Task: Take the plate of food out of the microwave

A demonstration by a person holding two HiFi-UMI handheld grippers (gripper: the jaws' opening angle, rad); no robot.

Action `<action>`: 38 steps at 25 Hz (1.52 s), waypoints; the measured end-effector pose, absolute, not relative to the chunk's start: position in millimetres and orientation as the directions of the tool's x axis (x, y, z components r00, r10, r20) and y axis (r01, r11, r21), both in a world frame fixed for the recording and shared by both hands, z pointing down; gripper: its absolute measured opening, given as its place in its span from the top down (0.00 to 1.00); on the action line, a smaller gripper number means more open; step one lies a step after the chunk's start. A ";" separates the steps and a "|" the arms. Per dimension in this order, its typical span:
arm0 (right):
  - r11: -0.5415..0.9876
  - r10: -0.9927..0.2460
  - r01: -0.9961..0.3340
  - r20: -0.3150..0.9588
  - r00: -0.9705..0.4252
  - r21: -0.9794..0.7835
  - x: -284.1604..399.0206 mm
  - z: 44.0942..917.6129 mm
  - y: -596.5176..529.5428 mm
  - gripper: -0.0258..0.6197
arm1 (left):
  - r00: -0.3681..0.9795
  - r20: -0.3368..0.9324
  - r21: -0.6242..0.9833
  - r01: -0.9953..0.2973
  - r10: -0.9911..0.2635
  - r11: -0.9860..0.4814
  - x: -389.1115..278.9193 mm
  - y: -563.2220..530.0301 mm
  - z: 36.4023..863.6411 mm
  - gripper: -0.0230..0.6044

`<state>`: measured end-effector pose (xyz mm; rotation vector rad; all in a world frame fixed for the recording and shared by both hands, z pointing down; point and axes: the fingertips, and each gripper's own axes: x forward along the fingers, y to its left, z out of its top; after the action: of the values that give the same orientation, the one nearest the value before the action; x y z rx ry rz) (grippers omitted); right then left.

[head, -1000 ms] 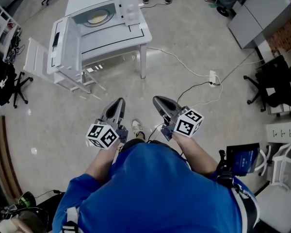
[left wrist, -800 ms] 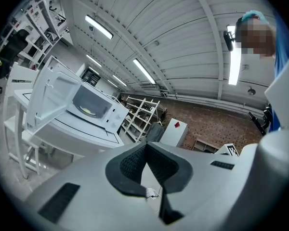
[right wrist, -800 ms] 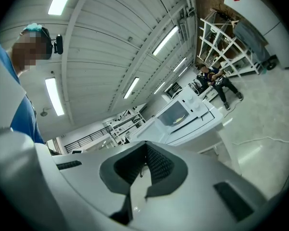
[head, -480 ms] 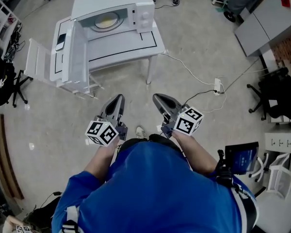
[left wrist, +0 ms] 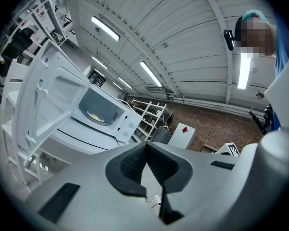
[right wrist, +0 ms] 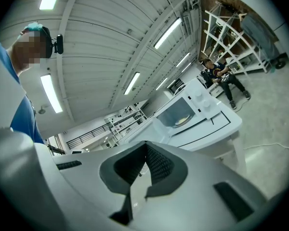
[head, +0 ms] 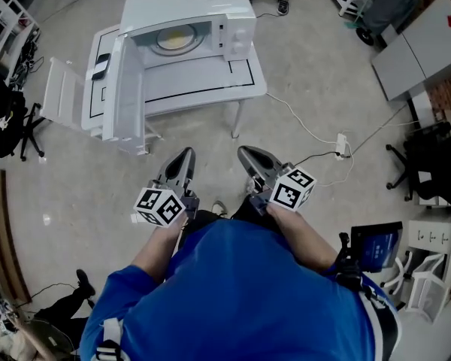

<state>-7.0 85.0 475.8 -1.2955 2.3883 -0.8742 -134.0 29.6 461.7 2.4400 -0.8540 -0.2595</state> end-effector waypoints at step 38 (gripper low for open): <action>0.604 -0.577 -0.463 0.045 -0.815 -0.649 85.3 486.4 -131.9 0.96 | 0.502 0.027 0.495 -0.758 -0.865 -0.424 -50.7 -162.9 453.7 0.95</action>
<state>85.3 -131.9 486.4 -0.8697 2.6586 -1.0027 -50.7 -162.9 453.7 2.3017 -1.3366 -0.3206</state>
